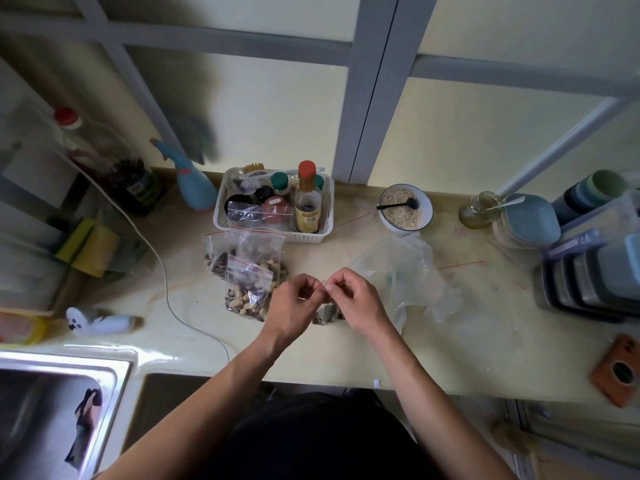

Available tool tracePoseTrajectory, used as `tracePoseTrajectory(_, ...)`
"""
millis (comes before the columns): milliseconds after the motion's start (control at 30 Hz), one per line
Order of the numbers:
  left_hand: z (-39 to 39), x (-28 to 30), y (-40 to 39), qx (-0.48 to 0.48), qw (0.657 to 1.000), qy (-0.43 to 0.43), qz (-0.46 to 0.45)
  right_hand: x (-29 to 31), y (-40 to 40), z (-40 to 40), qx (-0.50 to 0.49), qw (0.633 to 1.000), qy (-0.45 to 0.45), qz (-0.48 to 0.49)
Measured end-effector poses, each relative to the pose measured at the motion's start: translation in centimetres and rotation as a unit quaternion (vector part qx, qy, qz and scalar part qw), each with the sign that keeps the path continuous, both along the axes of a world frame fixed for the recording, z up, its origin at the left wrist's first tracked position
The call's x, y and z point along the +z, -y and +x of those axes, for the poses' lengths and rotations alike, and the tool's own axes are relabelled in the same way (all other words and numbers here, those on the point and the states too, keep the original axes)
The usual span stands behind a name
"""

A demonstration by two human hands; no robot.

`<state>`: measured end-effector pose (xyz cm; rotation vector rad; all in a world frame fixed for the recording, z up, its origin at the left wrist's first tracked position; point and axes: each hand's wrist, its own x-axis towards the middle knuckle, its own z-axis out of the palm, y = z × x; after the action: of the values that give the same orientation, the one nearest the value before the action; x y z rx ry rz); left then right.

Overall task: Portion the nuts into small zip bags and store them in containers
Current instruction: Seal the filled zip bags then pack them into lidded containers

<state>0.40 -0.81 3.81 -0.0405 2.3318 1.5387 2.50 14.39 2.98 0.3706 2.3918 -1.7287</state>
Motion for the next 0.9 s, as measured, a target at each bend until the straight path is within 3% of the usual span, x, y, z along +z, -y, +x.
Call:
tracePoseTrajectory(367, 0.3, -0.5, 0.4, -0.014, 0.999, -0.021, -0.023, -0.9, -0.3, 0.0, 0.002, 0.999, 0.033, -0.041)
tracePoseTrajectory(633, 0.8, -0.7, 0.4, -0.009, 0.999, -0.009, -0.038, -1.2, 0.0, 0.3, 0.009, 0.999, 0.036, 0.029)
tracePoseTrajectory(900, 1.1, -1.2, 0.9, -0.027, 0.998, 0.016, -0.056, -1.7, -0.2, 0.8, -0.016, 0.998, 0.059, -0.008)
